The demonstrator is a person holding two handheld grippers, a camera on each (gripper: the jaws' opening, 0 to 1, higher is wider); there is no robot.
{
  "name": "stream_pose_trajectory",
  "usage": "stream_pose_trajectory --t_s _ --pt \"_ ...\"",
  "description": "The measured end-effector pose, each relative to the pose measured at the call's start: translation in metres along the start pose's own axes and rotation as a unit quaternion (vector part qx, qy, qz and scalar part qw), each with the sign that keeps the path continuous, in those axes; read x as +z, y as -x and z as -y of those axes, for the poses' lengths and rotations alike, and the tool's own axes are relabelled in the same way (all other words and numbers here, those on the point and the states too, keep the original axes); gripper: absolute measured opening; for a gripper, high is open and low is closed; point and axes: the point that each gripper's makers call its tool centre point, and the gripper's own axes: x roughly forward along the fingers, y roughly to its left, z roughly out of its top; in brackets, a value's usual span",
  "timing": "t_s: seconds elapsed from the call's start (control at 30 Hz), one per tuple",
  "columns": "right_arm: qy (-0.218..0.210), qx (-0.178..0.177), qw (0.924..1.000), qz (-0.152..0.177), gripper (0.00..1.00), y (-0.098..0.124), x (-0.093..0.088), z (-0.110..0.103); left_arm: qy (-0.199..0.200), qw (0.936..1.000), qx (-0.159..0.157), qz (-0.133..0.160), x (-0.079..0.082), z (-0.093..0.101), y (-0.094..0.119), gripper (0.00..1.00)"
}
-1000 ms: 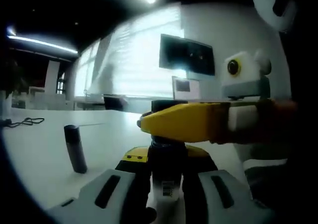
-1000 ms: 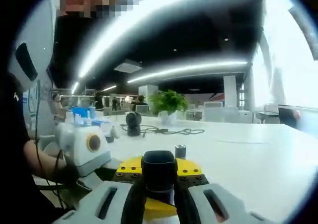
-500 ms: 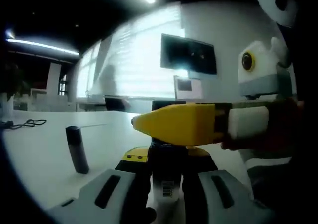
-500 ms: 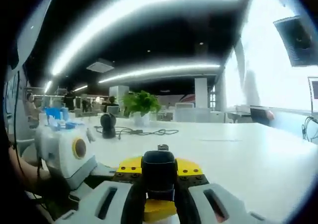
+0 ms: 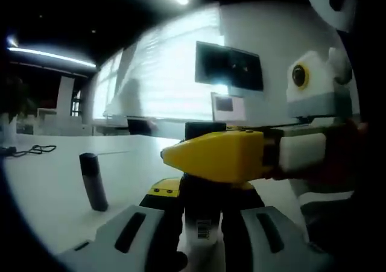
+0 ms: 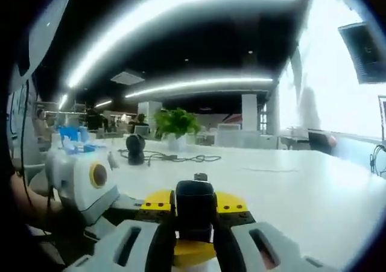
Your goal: Pick up cosmetic bottle twist off cap place on table pick up cap screw tight cap place on table
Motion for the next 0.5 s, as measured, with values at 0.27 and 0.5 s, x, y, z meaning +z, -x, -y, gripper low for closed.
stream_pose_trajectory --t_s 0.27,0.5 --pt "0.028 0.089 0.9956 0.001 0.35 -0.004 0.003 -0.004 0.004 1.0 -0.004 0.0 0.0 0.0 0.0 0.14" --pt "-0.02 0.205 0.9784 0.013 0.4 0.004 0.012 -0.008 0.005 0.9999 -0.011 -0.004 -0.001 0.001 -0.002 0.14"
